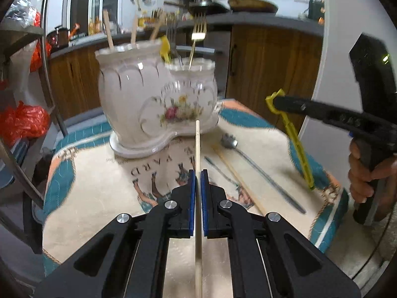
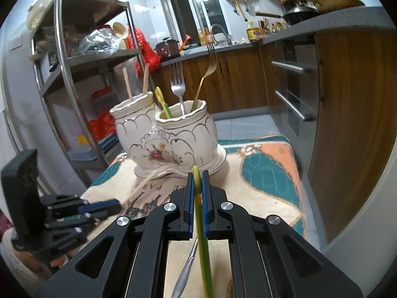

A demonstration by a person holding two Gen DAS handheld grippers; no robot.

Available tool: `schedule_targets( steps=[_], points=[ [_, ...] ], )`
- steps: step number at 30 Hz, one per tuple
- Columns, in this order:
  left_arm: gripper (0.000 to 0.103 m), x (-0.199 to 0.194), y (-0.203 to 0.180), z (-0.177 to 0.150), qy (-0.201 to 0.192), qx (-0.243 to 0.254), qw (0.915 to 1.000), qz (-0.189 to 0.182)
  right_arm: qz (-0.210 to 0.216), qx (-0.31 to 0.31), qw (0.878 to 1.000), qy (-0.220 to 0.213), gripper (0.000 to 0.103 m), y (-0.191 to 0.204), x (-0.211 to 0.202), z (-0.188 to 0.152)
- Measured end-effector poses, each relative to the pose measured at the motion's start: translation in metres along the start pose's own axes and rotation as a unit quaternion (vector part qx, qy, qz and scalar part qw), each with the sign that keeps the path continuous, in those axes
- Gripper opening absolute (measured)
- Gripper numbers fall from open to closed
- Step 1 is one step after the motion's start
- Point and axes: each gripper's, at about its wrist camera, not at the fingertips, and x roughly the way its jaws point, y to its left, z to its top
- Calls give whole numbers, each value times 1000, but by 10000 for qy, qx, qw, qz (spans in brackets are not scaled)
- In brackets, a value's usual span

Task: Organize utensils
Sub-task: 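Lift chopstick over large cup with left tool while right lifts yellow utensil over small cup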

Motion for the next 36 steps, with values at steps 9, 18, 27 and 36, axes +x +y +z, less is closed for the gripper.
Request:
schedule_targets(
  steps=[9,18,27,36],
  points=[
    [4,-52,14,31,-1539,-70,9880,139,133,-91,9975,-688,7,13,-15,32],
    [4,-65,67,91,-2577,-858,9622,-202,311,-186,9878,-1517,7,30,-4,94],
    [4,-21,96,137,-2815,-1321,9495,-422,530,250,9790,-1954,7,17,37,136],
    [4,23,95,154,-3068,-1232,9432,322,358,184,9823,-1828,7,9,77,144]
  ],
)
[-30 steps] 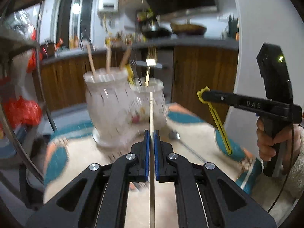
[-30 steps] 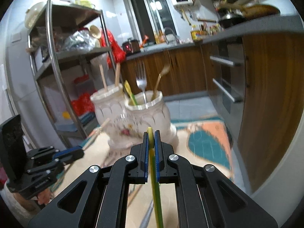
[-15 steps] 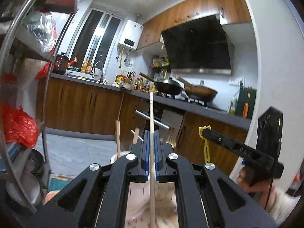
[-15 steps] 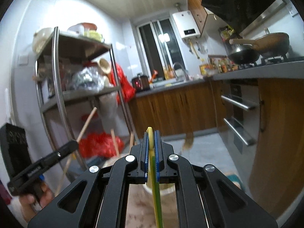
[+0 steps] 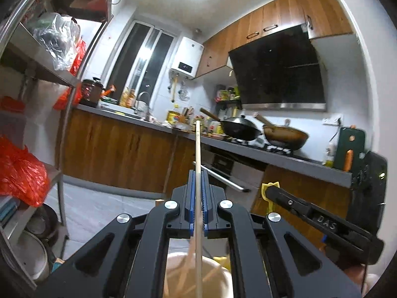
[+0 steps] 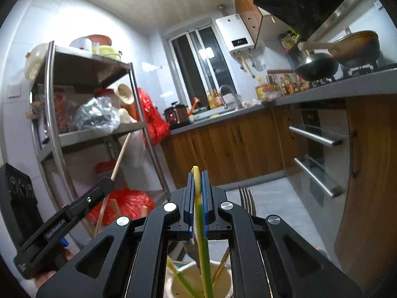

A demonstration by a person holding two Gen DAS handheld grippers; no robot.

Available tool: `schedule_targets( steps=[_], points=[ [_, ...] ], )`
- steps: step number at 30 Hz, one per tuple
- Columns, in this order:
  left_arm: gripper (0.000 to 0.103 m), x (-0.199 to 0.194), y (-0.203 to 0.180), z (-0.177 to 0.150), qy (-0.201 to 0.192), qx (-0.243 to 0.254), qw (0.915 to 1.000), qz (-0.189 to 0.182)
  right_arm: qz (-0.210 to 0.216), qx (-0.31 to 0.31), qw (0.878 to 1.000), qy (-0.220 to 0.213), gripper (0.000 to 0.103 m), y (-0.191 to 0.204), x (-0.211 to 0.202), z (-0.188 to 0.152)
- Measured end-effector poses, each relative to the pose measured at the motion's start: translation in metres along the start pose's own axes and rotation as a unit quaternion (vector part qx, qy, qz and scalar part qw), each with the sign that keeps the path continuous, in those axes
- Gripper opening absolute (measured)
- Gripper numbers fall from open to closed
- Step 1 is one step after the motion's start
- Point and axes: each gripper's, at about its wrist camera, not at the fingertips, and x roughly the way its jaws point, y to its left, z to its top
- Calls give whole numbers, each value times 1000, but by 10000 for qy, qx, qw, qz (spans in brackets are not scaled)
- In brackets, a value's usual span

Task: Organize utensils
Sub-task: 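Lift chopstick over large cup with left tool while right lifts yellow utensil over small cup, then release chopstick into large cup with left tool while right releases yellow utensil into small cup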

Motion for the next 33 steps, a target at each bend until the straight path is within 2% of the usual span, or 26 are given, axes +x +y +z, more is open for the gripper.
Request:
schedule_targets(
  steps=[8,17,27,33],
  points=[
    [4,7,-7,-12,-304,345,9984,324,199,19,9998,-25,7,-1,11,-11],
    [4,-17,-18,-20,-301,829,9955,337,-69,-322,9989,347,7,8,6,-23],
    [4,-51,-8,-37,423,700,9954,502,-290,-422,9971,557,7,10,-23,-46],
    [4,-53,3,-46,872,535,9923,702,-410,-351,9960,717,7,6,-25,-55]
  ],
)
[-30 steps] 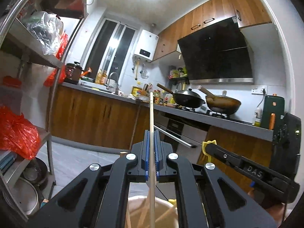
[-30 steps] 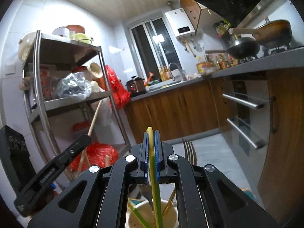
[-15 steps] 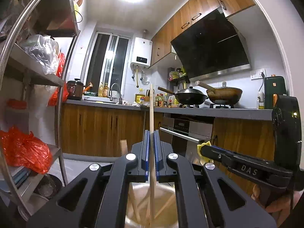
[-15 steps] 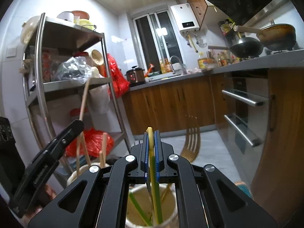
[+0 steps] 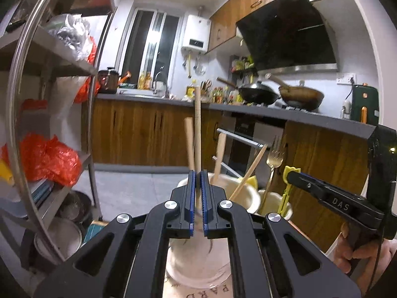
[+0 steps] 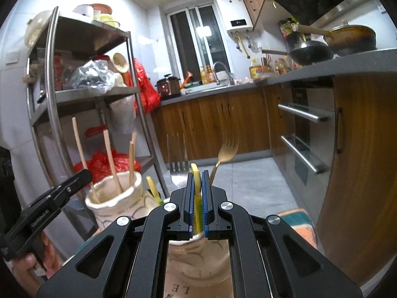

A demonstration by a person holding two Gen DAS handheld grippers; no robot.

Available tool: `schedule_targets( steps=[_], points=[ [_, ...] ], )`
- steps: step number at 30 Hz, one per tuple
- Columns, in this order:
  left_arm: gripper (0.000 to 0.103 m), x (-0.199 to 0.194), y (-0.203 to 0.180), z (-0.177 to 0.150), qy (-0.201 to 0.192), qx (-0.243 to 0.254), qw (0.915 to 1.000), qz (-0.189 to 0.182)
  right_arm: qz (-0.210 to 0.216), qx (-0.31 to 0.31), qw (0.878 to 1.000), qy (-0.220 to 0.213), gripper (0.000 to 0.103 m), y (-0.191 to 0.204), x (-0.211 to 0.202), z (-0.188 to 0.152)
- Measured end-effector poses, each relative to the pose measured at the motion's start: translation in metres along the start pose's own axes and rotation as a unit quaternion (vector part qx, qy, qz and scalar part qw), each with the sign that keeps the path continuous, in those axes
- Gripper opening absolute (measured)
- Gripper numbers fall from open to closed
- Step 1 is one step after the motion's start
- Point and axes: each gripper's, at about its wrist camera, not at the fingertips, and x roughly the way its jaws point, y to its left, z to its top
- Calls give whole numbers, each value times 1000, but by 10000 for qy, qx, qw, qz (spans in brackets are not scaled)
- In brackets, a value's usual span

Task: Organize utensils
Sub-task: 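Release chopstick into large cup with left tool while right releases yellow utensil into small cup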

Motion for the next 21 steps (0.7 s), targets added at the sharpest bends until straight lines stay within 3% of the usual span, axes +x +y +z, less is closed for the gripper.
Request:
schedule_targets(
  steps=[9,14,16,18,20,21],
  points=[
    [5,-1,7,-1,103,-52,9999,55,-135,37,9999,54,7,-5,2,-4],
    [23,-3,8,0,72,-73,9999,58,-141,18,9999,17,28,-6,1,-3],
    [24,-4,8,2,60,-89,9999,61,-175,-34,9998,-21,31,-6,-2,-2],
    [27,-7,8,2,24,-67,9999,95,-204,-66,9998,-53,39,-7,-5,-1],
    [42,-11,9,2,-10,-68,9999,137,-177,-43,9998,-71,55,-8,-9,-2],
    [45,-12,10,2,-26,-90,9999,127,-163,-7,9998,-88,59,-10,-12,-2]
  ],
)
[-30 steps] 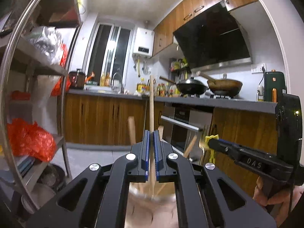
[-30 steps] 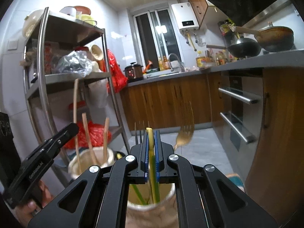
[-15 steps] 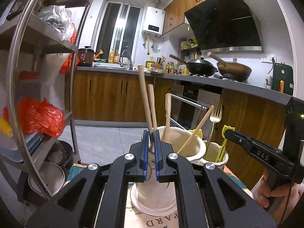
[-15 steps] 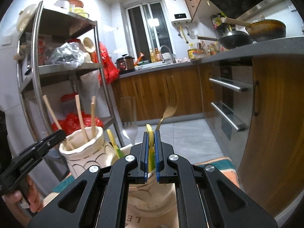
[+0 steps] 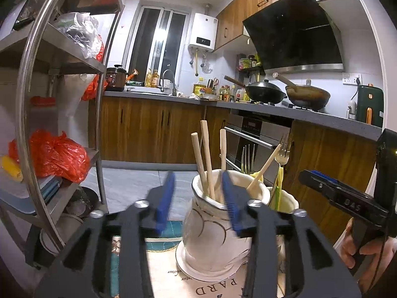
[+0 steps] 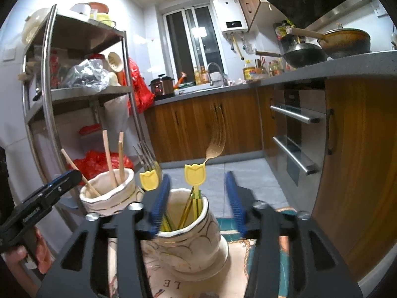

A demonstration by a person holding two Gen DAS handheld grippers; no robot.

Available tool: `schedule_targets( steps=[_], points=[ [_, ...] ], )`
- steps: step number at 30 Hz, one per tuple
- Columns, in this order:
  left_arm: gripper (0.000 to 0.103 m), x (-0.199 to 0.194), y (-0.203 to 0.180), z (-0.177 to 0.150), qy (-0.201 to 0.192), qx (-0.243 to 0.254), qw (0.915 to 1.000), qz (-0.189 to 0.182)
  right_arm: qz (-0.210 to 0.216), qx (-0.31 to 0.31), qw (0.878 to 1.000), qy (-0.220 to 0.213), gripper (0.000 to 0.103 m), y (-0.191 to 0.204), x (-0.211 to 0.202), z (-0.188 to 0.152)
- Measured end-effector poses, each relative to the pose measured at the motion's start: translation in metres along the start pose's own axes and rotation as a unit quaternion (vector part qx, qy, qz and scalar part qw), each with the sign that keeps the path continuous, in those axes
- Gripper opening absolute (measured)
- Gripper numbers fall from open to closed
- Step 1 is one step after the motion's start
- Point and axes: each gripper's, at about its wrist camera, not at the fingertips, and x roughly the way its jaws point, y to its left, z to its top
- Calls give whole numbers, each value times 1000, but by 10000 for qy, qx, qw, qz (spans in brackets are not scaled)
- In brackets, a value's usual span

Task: Organize utensils
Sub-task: 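Release chopstick into large cup with left tool while right releases yellow utensil into small cup, then move both open tools back toward the silver spoon and last chopstick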

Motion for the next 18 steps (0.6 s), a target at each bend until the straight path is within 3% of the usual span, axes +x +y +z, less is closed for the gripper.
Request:
schedule_targets(
  steps=[3,5,10,18],
  points=[
    [53,-3,1,1,17,-25,10000,-1,36,57,10000,-66,78,-3,-9,0],
    [69,-9,1,-1,-24,-12,10000,58,65,89,9999,-119,87,-5,-15,0],
    [96,-20,-5,-8,-100,217,9992,312,20,50,9999,-123,95,-5,-26,-4],
    [97,-31,-12,-26,32,527,9974,482,-115,-63,9999,-50,96,-2,-45,-18]
  ],
)
